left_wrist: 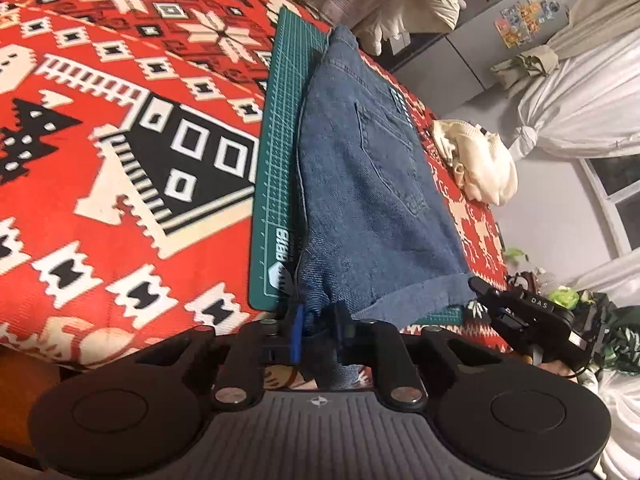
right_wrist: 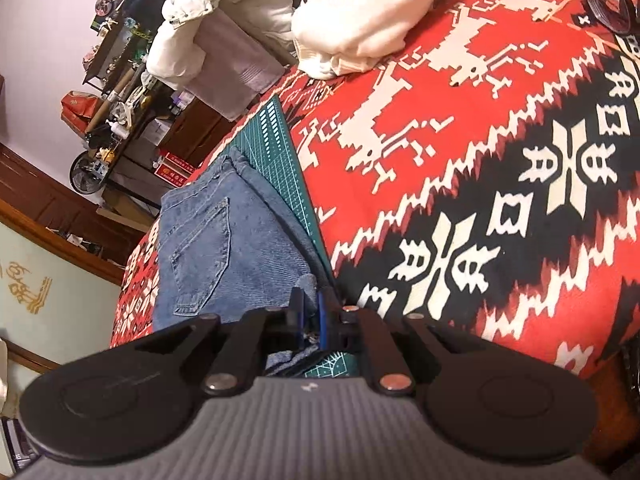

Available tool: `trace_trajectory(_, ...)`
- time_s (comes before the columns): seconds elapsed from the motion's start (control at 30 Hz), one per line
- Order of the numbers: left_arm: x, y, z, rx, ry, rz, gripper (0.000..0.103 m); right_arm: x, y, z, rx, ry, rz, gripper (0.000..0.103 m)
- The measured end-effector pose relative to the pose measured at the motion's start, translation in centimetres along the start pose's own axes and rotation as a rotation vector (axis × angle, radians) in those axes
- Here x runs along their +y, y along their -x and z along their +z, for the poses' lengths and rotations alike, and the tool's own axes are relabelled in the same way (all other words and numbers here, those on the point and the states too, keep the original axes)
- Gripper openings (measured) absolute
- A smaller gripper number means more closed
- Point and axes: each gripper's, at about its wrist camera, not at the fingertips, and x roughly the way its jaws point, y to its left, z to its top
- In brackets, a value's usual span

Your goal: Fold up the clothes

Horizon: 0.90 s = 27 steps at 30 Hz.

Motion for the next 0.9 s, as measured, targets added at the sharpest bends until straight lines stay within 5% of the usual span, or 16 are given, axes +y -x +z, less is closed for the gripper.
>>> trace_trajectory(0.23,1.1,0.4,-0.1,0.011,0.061,-0.002,0.007,-0.1,-0.5,0.3,0.009,0.028,-0.006,0.010)
trace_trajectory(0.27,1.0,0.5,-0.1,0.010,0.067,-0.007,0.011,0.0,-0.5,0.4,0.006,0.034,-0.007,0.011)
trace_trajectory(0.37,0.9,0.6,-0.3,0.003,0.088,-0.028,0.044,0.0,-0.1,0.7,0.005,0.062,-0.021,0.021)
trace_trajectory(0.5,0.5,-0.1,-0.6,0.026,0.083,-0.029,0.050,0.2,-0.4,0.7,0.042,0.109,-0.024,0.029)
trace_trajectory(0.67,0.1,-1.5,-0.6,0.027,0.091,-0.030,0.048,0.6,-1.2,0.6,0.075,0.157,-0.038,0.025)
trace_trajectory(0.77,-0.8,-1.9,-0.4,0.033,0.053,0.008,0.025,1.3,-1.2,0.5,0.080,0.204,-0.054,0.016)
trace_trajectory(0.9,-1.0,-1.2,-0.1,0.027,0.029,0.042,0.020,2.5,-0.1,-0.2,0.095,0.245,-0.044,0.014)
